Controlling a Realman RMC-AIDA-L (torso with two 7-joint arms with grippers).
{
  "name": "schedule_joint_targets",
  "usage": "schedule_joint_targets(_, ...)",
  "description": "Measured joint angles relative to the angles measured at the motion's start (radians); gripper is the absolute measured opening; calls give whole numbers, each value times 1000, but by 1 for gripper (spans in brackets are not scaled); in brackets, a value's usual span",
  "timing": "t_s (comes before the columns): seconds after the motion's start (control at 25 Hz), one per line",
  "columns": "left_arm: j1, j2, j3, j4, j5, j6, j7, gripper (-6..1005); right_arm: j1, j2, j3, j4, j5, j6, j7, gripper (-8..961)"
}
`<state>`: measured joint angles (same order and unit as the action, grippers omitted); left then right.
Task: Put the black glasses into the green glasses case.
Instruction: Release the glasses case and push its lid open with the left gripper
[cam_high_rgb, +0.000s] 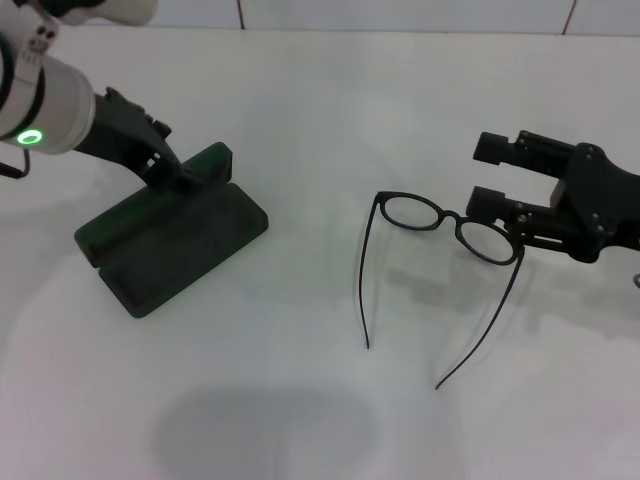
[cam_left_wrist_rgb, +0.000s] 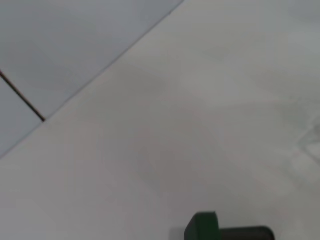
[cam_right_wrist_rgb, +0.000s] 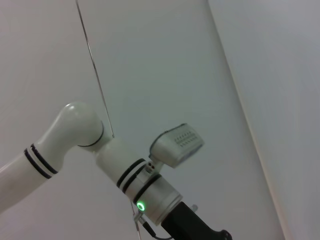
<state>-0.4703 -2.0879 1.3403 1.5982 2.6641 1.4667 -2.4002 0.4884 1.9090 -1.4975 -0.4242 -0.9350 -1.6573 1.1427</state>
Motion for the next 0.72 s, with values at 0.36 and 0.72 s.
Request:
schedule_joint_targets(0.36, -46, 3, 0, -127, 68, -20, -17, 699, 2, 4, 2, 8, -3, 13, -7, 720)
schedule_joint_targets(0.72, -71, -1, 2, -176, 110, -22, -37, 450, -10, 6, 2, 9, -4, 16, -10, 720)
